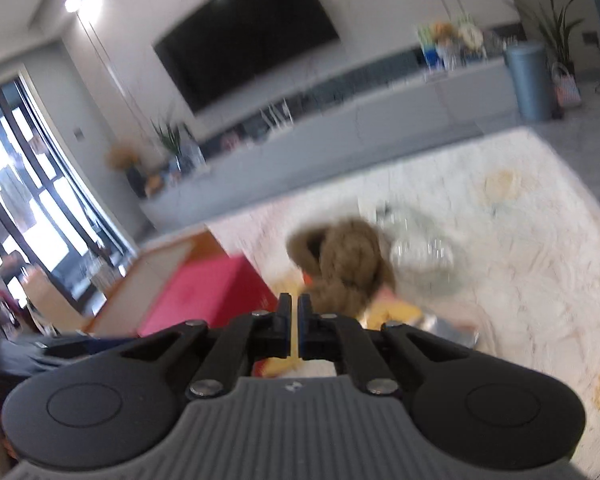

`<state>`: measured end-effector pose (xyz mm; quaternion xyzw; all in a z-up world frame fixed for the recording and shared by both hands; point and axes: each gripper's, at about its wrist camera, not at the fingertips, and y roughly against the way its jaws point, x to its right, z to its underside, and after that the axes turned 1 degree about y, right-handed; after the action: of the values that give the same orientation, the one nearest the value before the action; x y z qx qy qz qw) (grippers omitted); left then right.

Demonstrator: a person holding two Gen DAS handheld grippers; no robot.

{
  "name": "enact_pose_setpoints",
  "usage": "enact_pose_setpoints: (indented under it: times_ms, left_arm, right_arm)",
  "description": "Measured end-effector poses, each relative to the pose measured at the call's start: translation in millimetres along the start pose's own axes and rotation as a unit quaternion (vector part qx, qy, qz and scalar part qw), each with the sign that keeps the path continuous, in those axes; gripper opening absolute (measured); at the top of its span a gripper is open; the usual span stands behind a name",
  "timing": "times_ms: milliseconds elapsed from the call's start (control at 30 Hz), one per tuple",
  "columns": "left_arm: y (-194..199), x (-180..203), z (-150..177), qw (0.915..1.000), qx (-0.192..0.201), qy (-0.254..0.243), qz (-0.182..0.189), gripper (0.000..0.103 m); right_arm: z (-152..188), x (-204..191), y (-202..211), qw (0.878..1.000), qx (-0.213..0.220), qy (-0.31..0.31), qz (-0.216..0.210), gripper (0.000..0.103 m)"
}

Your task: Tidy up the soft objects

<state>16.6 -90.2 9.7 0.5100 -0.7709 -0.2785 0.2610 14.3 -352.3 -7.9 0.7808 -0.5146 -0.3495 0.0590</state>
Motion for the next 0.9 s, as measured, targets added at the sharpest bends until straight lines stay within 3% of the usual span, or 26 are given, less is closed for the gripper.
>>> enact_pose_setpoints:
  times_ms: [100,233,300,367,400,467,567,733,800,900]
  left_arm:
    - [4,9,-4,0.9994,0.004,-0.033,-0.014,0.092]
    - [3,19,-6,0.9984,0.002,-0.051,-0.024,0.092]
    - [1,21,-5,0.9988,-0.002,-0.044,-0.020,0.092]
    - [-2,24,-3,0.9993,-0.009,-0.034,-0.012,0.092]
    - [-3,25,-2,0.9994,-0.012,-0.030,-0.007,0.092]
    - [-5,28,0,0.9994,-0.016,-0.029,-0.001,0.092]
    - [-6,33,2,0.9992,-0.018,-0.036,-0.004,0.092]
    - [-7,37,3,0.9985,-0.026,-0.047,-0.012,0.092]
    - [-5,35,3,0.9983,-0.024,-0.050,-0.018,0.092]
    - [-2,31,4,0.9984,-0.023,-0.047,-0.022,0.092]
  right_arm:
    - [-3,2,18,1.000,0.020,0.001,0.021,0.000]
    - [1,23,7,0.996,-0.011,-0.025,0.088,0.003]
    - [5,38,-8,0.989,-0.040,-0.045,0.138,0.009]
    - [10,46,-24,0.980,-0.073,-0.045,0.178,0.031]
    - [12,48,-31,0.978,-0.083,-0.041,0.188,0.037]
    - [15,49,-41,0.976,-0.109,-0.031,0.186,0.053]
    - [21,42,-58,0.970,-0.135,0.004,0.202,0.067]
    - [24,37,-81,0.962,-0.161,0.028,0.219,0.082]
    - [29,25,-82,0.958,-0.176,0.062,0.218,0.082]
    - [33,9,-70,0.964,-0.165,0.067,0.196,0.085]
